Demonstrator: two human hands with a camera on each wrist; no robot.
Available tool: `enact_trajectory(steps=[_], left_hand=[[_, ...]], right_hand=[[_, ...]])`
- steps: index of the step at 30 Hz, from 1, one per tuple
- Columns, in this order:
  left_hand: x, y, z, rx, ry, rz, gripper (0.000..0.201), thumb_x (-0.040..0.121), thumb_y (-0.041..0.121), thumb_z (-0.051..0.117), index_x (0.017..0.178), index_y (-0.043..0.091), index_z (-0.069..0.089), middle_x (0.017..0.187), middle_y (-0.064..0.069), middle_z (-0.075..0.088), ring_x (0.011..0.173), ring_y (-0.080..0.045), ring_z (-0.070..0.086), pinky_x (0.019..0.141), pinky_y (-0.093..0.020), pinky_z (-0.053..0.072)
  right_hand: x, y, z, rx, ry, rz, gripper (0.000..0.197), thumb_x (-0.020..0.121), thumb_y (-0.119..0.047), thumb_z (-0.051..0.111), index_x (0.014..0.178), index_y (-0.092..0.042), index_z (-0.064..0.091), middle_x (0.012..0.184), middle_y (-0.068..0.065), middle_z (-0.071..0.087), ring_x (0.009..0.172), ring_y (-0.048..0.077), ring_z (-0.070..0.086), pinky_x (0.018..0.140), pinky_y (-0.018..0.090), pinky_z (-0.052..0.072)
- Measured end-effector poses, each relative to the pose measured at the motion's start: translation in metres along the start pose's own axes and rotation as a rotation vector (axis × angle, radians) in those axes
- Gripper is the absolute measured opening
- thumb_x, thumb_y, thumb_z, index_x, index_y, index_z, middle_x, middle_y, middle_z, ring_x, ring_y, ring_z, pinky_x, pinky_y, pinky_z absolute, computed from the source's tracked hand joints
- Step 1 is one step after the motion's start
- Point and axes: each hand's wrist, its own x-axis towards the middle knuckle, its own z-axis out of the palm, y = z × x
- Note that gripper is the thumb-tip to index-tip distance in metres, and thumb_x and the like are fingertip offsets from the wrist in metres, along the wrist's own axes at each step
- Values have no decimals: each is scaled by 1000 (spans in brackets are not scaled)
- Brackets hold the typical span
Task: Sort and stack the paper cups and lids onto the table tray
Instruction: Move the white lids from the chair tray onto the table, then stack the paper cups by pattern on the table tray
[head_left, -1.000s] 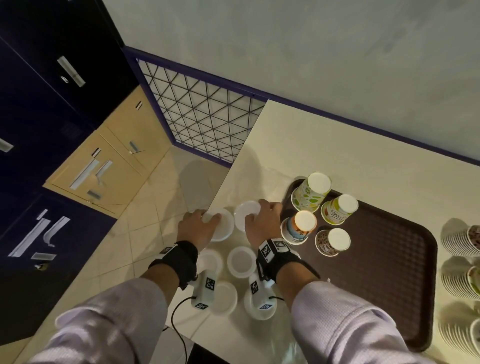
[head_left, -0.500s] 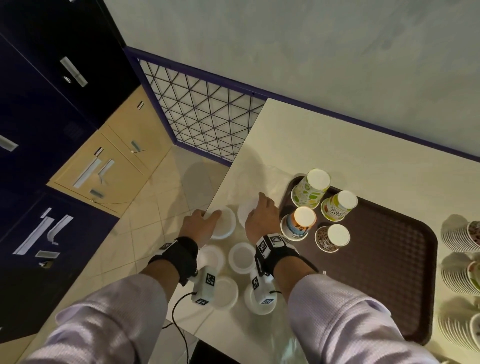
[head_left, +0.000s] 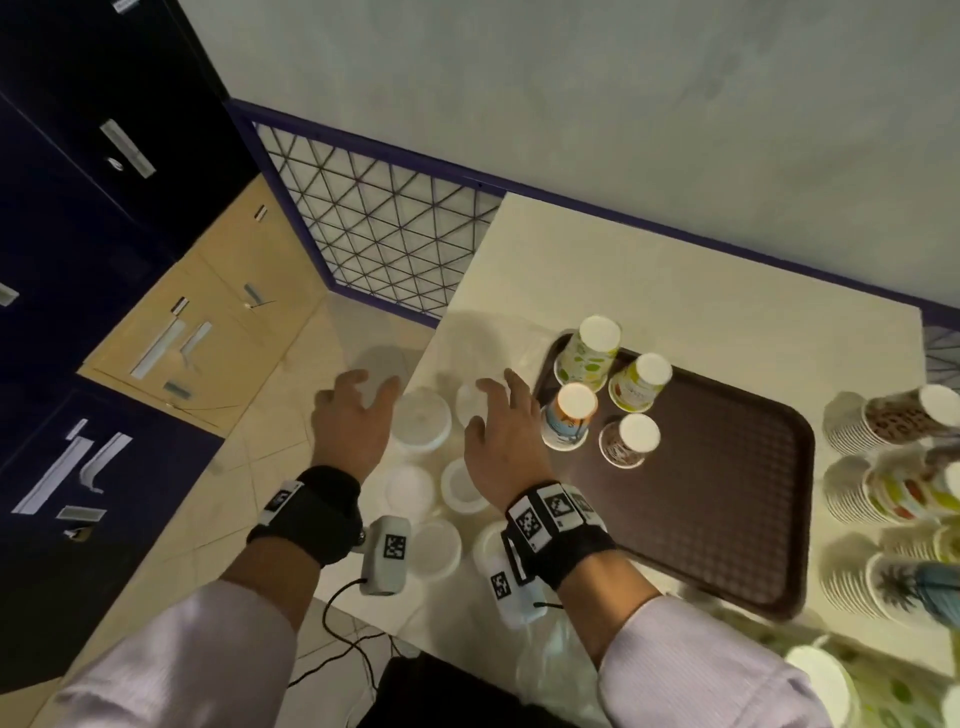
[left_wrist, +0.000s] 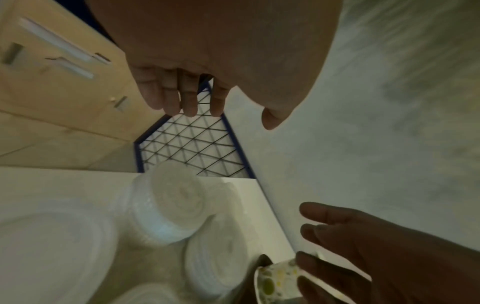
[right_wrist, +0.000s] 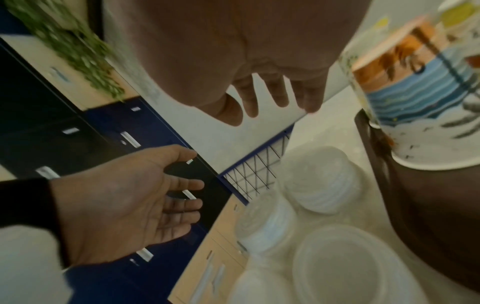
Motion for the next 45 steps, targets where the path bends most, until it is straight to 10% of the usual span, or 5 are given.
enact_trajectory(steps=[9, 14, 19, 28, 45], left_hand=[[-95, 46, -29, -240, -53, 349, 29, 96, 45, 65, 123, 39, 58, 113, 6, 62, 98, 3, 58, 90, -25, 44], [-145, 71, -12, -251, -353, 487, 32, 90, 46, 64, 121, 47, 58, 100, 6, 67, 97, -19, 66, 89, -35, 51], [-187, 90, 38, -115, -648, 606, 37, 98, 15, 69, 123, 40, 58, 96, 3, 67, 91, -17, 67, 83, -32, 53], [-249, 75, 148, 173, -910, 598, 64, 80, 39, 88, 134, 37, 53, 113, 13, 61, 93, -2, 65, 77, -22, 55], [-276, 31, 241, 256, -972, 505, 74, 58, 57, 81, 126, 36, 61, 116, 11, 71, 108, -14, 69, 94, -46, 59]], right_hand=[[-105, -9, -92, 160, 0, -173, 19, 92, -5, 56, 105, -11, 68, 108, 4, 57, 86, 10, 55, 80, 18, 44], [-156, 2, -147, 196, 7, -111, 17, 95, -10, 58, 106, -17, 69, 105, -3, 62, 81, 8, 59, 70, 9, 43], [-202, 34, -200, 170, 187, -88, 16, 96, -9, 61, 102, -21, 70, 96, -11, 60, 82, 8, 58, 70, 17, 45], [-276, 113, -237, -161, 191, 27, 29, 89, -23, 64, 118, -26, 64, 118, -8, 53, 109, 15, 49, 89, 22, 40], [-260, 132, -203, -416, -170, 198, 49, 95, -35, 59, 142, -35, 45, 131, 5, 41, 116, 31, 42, 90, 40, 47]])
